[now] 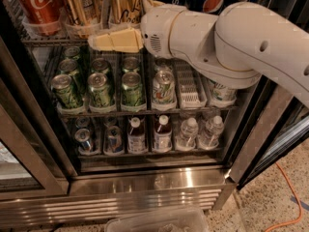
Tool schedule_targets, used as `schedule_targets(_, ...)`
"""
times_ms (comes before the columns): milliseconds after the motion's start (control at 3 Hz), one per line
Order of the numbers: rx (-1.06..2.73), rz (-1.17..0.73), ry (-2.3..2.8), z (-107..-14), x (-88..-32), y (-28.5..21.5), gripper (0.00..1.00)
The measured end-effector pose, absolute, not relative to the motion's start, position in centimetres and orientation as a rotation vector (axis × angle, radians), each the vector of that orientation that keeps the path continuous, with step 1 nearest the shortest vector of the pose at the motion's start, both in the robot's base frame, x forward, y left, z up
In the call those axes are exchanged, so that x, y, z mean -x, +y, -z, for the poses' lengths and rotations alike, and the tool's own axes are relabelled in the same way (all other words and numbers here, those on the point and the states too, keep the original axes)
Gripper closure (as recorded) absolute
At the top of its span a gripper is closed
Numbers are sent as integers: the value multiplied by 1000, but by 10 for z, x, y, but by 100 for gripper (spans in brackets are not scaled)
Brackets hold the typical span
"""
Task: Pick orange can from top shelf of fridge
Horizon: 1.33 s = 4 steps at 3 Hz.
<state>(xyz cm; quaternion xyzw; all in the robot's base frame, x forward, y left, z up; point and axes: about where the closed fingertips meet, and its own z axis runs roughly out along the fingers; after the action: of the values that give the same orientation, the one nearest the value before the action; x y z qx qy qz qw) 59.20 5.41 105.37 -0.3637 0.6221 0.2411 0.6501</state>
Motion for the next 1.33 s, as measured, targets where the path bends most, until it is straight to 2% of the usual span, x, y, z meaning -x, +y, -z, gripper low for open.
schedule_targets(1333, 811, -511, 1400, -1055, -609, 50, 0)
